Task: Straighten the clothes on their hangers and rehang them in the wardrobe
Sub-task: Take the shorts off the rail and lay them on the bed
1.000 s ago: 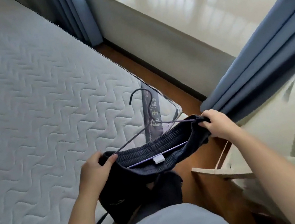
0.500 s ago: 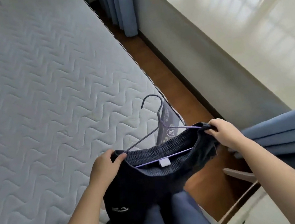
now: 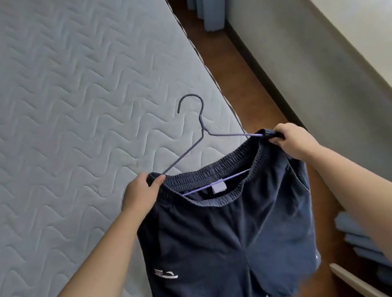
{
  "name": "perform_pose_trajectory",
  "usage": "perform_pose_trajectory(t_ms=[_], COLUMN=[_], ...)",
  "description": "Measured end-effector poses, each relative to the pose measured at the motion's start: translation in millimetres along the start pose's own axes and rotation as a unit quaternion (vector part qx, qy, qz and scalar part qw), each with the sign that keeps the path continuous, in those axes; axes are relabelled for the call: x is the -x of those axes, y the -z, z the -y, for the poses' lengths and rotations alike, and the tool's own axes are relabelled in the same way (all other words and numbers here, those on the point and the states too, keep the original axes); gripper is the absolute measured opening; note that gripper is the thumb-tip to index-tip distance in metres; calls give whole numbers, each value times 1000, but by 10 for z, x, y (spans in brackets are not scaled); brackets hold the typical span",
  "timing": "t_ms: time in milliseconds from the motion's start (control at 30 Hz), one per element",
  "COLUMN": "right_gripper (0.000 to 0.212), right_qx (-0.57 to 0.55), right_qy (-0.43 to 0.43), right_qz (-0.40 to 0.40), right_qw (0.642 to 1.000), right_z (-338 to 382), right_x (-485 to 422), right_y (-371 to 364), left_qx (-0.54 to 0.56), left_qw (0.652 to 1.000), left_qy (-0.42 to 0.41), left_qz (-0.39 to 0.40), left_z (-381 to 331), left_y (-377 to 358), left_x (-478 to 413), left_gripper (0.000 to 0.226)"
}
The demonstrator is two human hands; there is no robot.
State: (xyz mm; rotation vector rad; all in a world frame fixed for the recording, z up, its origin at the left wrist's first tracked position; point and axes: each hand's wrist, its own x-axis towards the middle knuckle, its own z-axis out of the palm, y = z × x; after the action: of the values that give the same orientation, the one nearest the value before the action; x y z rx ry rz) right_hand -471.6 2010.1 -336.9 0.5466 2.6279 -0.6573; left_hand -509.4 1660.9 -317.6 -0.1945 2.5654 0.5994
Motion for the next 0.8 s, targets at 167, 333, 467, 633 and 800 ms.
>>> perform_pose_trajectory(t_ms=[167,333,467,633,800], right_gripper=[22,25,24,26,36], right_qx=[-12,-27,-40,-51,-59], right_qy=[2,-25,-45,-66,-70], right_qz=[-18,-6,1,1,-5], right_qw=[1000,999,998,997,996], right_z=[6,-79,-136,-224,-324], right_x=[-744,-1210,-1445,-1597,-1480], right_y=[-164,-529,-770,-965,-1065], left_qx=[23,35,46,82,54], left_qw=[999,998,995,990,993], left_qy=[11,53,90,113,105], left_qz=[-21,-14,-7,-15,-27], left_z=[-79,-10,133,270,285], left_y=[-208,-551,-811,-1030,-1035], left_x=[-723,-1293,-1595,-1774,-1699], left_gripper=[36,39,40,34,41])
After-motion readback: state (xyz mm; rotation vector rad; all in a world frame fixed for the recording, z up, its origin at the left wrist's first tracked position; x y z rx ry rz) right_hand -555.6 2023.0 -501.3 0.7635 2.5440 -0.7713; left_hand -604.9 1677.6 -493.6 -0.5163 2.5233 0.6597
